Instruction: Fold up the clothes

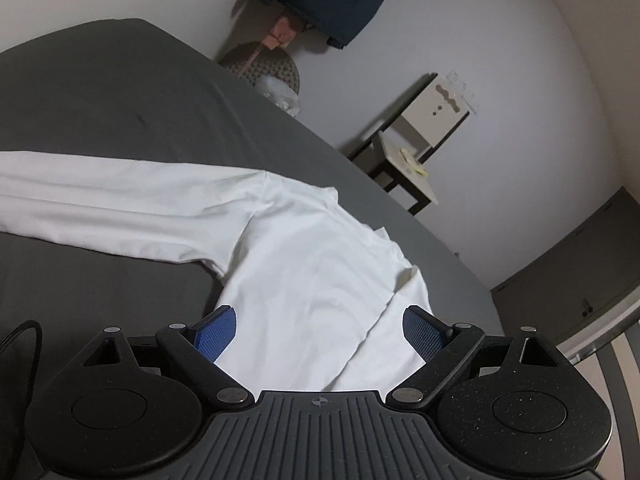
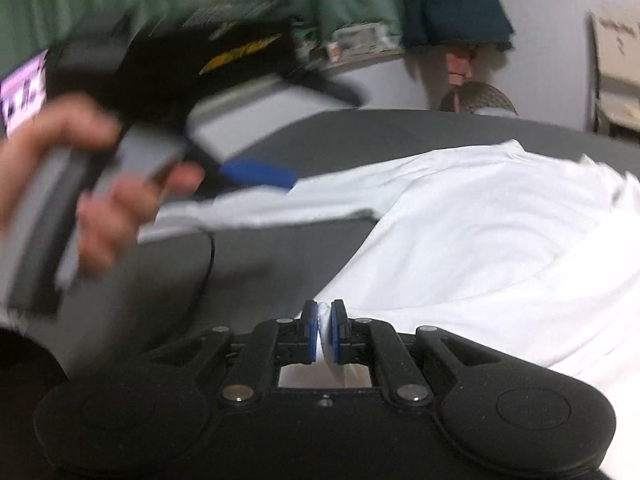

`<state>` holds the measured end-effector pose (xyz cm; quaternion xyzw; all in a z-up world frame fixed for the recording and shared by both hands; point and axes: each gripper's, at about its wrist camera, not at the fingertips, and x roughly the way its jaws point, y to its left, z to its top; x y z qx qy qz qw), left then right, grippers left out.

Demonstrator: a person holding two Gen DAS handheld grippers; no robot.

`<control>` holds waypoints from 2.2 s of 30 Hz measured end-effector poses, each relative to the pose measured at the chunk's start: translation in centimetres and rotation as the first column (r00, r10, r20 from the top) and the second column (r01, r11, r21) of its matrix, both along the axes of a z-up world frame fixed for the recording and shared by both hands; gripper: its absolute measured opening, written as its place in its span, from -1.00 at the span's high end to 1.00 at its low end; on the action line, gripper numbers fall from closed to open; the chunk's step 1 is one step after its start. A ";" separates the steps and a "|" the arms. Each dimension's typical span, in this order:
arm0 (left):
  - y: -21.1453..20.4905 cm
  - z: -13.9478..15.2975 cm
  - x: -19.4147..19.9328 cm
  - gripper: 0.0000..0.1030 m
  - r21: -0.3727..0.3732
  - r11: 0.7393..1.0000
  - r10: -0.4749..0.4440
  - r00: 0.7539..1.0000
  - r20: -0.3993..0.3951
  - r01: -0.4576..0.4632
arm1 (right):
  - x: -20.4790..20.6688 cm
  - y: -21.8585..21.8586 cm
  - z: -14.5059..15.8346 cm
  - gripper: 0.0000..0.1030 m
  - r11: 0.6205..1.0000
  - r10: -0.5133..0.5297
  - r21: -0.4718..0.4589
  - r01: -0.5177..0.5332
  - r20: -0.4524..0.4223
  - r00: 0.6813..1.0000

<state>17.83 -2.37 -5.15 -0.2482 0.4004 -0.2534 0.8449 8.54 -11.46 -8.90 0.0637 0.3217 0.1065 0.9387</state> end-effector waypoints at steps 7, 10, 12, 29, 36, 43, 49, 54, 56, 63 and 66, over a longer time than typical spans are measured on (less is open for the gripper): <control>0.0 -0.6 0.9 -0.77 -0.018 1.000 -0.003 1.000 -0.012 0.003 | 0.1 2.8 -2.1 0.84 0.999 0.032 -0.030 -0.033 -0.051 0.998; -0.2 -0.9 1.1 -0.77 -0.001 1.000 -0.006 1.000 -0.025 0.006 | -0.7 2.9 -3.4 0.50 0.999 0.027 -0.026 -0.028 -0.062 0.998; -0.3 -1.1 1.0 -0.77 0.021 1.000 -0.011 0.999 -0.033 0.011 | -0.9 2.8 -4.1 0.20 0.999 0.030 -0.008 -0.031 -0.069 0.997; -1.9 -1.4 0.6 -0.77 0.166 0.985 -0.044 0.998 -0.036 0.049 | -7.9 3.3 -4.7 0.94 0.893 0.180 -0.416 -0.173 -0.024 0.983; -1.9 -1.4 0.6 -0.77 0.165 0.985 -0.048 0.998 -0.040 0.054 | -8.8 3.8 -4.2 0.88 0.876 0.292 -0.374 -0.304 -0.090 0.952; -2.3 -1.8 0.6 -0.77 0.174 0.981 -0.077 0.996 -0.053 0.085 | -5.7 3.1 -4.5 0.69 0.913 0.173 -0.370 -0.174 -0.036 0.984; -3.0 -2.1 0.6 -0.77 0.143 0.982 -0.115 0.991 -0.068 0.124 | -6.8 2.1 -4.1 0.71 0.923 0.242 -0.279 -0.266 -0.117 0.963; -5.6 -2.0 -0.5 -0.77 0.195 0.961 -0.196 0.980 -0.019 0.196 | -7.6 -7.3 2.0 -0.20 0.996 -0.005 -0.089 0.005 0.002 1.000; -6.8 -2.0 -1.0 -0.77 0.209 0.952 -0.227 0.974 0.001 0.222 | -7.5 -14.1 3.5 -0.31 0.973 -0.229 -0.011 0.229 0.021 0.973; -11.9 -3.8 -3.3 -0.77 0.153 0.894 -0.424 0.905 -0.014 0.421 | -5.2 -31.6 0.3 -0.31 0.695 -0.595 0.407 0.593 -0.138 0.792; -14.2 -4.9 -4.9 -0.77 0.232 0.844 -0.501 0.865 0.017 0.484 | -4.2 -37.5 -1.9 -0.31 0.520 -0.651 0.556 0.649 -0.235 0.722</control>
